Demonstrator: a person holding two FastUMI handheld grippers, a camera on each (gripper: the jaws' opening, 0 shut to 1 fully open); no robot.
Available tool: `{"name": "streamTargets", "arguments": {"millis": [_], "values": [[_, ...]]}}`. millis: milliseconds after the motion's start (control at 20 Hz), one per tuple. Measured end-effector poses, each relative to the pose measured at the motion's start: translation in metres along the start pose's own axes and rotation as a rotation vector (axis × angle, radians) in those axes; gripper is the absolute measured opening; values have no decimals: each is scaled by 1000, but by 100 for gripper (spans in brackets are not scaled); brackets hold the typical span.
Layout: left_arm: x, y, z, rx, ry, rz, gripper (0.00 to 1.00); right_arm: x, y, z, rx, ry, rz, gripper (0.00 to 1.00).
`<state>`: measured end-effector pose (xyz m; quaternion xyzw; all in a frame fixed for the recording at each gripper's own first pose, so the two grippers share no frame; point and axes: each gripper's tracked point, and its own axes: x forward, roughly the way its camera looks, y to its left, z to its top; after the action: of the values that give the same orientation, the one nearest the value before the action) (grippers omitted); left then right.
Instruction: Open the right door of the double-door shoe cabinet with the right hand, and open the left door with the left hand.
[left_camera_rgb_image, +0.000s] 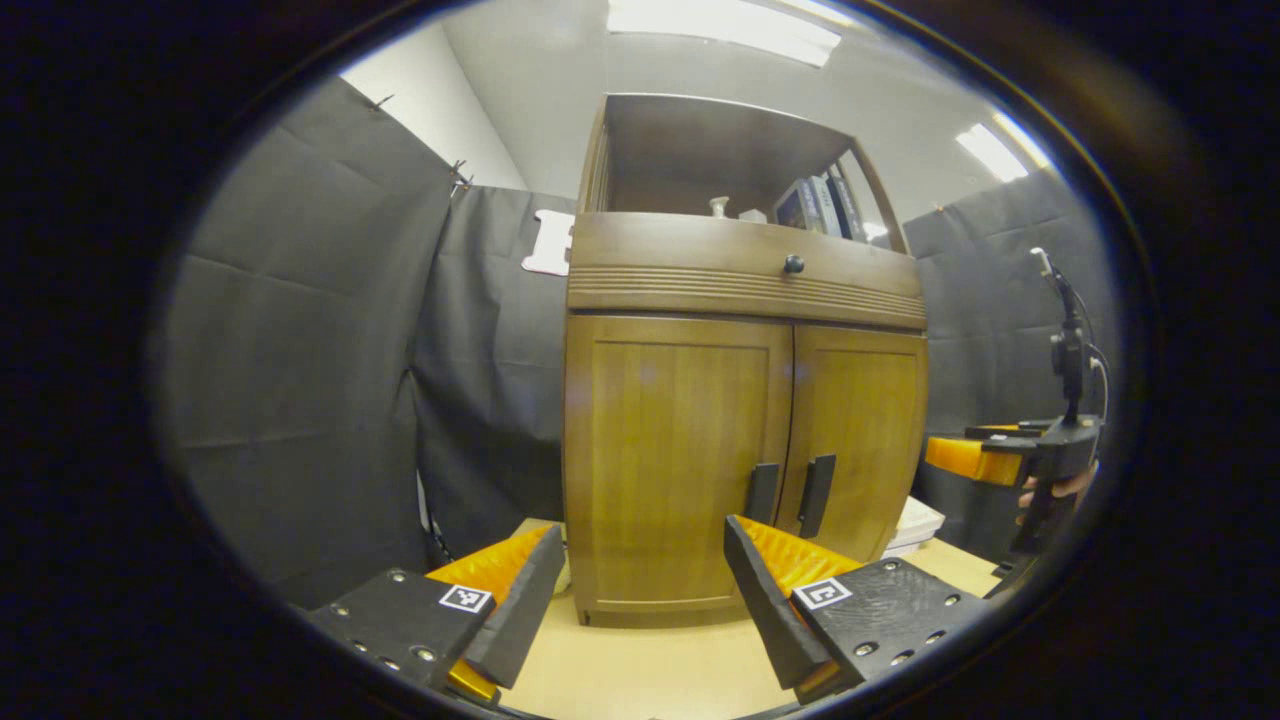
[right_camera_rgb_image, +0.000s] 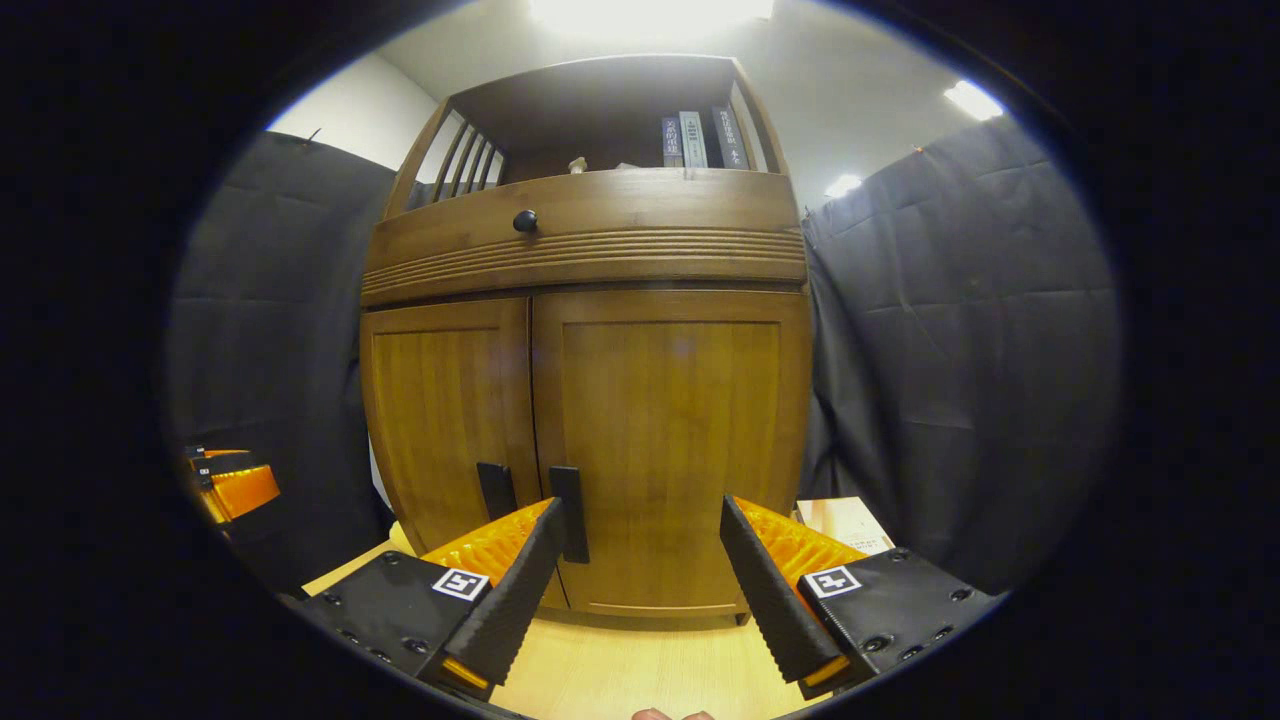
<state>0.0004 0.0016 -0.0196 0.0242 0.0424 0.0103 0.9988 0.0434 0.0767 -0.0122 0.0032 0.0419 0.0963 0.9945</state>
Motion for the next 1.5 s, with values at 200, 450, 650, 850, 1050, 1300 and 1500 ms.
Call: {"name": "streamTargets", "arguments": {"millis": [200,450,650,850,1050,1300,1500], "values": [[-3,0,-5,-29,22,38,96,38,17,-4,2,2,32,94],[-4,5,-6,-39,37,83,96,82,35,-24,3,49,56,94],[-3,9,-9,-54,67,108,96,115,49,-45,0,85,61,99],[-8,14,-11,-51,82,131,96,142,54,-62,2,110,17,99],[-8,17,-12,-44,83,144,96,162,54,-70,13,127,-14,90],[-12,16,-11,-57,85,153,96,163,60,-66,-19,113,-21,37],[-13,16,-10,-55,78,155,96,164,64,-68,27,135,0,26]]}}
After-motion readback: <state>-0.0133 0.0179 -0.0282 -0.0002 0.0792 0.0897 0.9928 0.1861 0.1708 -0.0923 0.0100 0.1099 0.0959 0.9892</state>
